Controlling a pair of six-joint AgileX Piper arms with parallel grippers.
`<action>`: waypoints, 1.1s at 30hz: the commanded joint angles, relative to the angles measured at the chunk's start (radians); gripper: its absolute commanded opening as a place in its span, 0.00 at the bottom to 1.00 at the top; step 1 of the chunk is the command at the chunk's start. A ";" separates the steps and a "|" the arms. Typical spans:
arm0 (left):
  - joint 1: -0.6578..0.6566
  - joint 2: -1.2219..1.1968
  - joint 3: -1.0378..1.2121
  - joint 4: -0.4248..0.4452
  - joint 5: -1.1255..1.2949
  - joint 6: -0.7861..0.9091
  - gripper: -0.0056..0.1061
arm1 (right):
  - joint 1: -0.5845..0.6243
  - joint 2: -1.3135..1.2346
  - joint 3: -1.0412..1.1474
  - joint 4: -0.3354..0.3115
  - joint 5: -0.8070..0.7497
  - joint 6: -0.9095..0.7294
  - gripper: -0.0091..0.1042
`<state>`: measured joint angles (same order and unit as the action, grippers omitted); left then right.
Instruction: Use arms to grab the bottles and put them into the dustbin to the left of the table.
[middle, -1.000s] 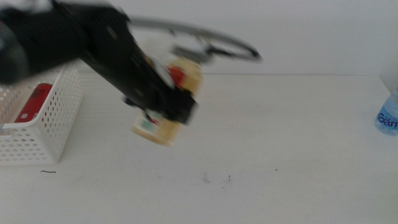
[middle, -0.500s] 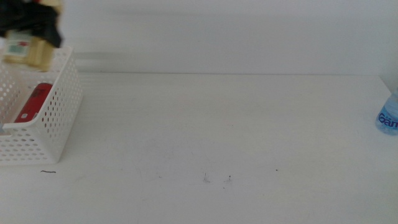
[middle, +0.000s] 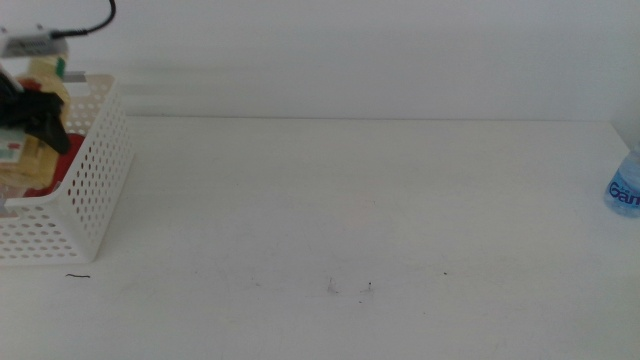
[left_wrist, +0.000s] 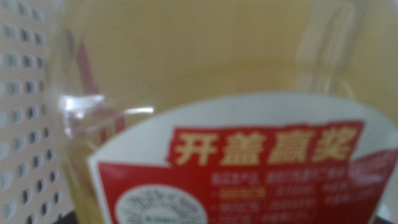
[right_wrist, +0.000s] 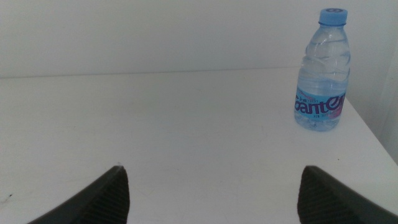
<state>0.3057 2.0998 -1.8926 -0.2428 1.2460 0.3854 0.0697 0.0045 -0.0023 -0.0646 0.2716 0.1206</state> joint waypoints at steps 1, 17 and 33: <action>-0.003 0.009 -0.013 -0.029 -0.025 0.013 0.09 | -0.008 -0.005 0.002 -0.008 -0.007 -0.005 0.80; -0.039 -0.021 -0.013 -0.030 -0.025 0.014 0.89 | -0.008 -0.005 0.002 -0.008 -0.007 -0.005 0.80; -0.048 -0.893 0.749 -0.704 -0.287 0.646 0.89 | -0.008 -0.005 0.002 -0.008 -0.007 -0.005 0.80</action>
<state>0.2594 1.2809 -1.2136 -0.8655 0.9710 0.9582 0.0697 0.0045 -0.0023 -0.0646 0.2716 0.1206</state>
